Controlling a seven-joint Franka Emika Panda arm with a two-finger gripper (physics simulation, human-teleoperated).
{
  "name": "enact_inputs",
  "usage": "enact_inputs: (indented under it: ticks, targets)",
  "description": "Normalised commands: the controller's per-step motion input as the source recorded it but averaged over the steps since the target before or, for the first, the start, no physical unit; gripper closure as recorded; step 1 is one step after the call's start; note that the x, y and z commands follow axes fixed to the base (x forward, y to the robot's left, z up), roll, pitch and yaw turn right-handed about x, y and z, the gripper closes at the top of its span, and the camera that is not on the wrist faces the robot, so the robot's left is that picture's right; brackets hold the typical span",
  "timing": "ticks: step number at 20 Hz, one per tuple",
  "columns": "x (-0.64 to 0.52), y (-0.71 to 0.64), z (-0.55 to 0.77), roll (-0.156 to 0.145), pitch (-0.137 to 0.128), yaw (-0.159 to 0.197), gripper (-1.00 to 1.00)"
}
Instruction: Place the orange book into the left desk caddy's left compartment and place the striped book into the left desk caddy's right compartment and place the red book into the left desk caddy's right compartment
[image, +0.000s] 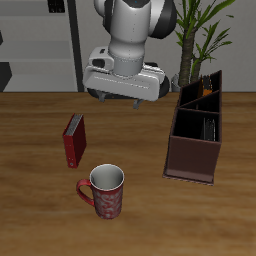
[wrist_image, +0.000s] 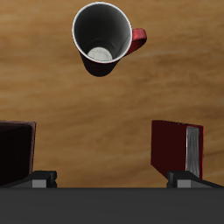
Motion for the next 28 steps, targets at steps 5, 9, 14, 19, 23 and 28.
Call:
enact_inputs:
  ticks: [5, 9, 14, 19, 23, 28]
  targets:
    - [-0.30, -0.36, -0.24, 0.093, 0.043, 0.100, -1.00]
    - [-0.30, -0.22, -0.06, 0.071, -0.042, 0.210, -1.00]
    - [-0.29, -0.52, 0.01, -0.010, -0.056, 0.043, -1.00]
    - [-0.20, -0.47, 0.10, -0.023, -0.056, 0.026, -1.00]
    - [-0.03, -0.40, 0.07, -0.032, -0.084, 0.035, -1.00]
    - [0.08, -0.30, 0.03, -0.036, -0.027, -0.044, -1.00]
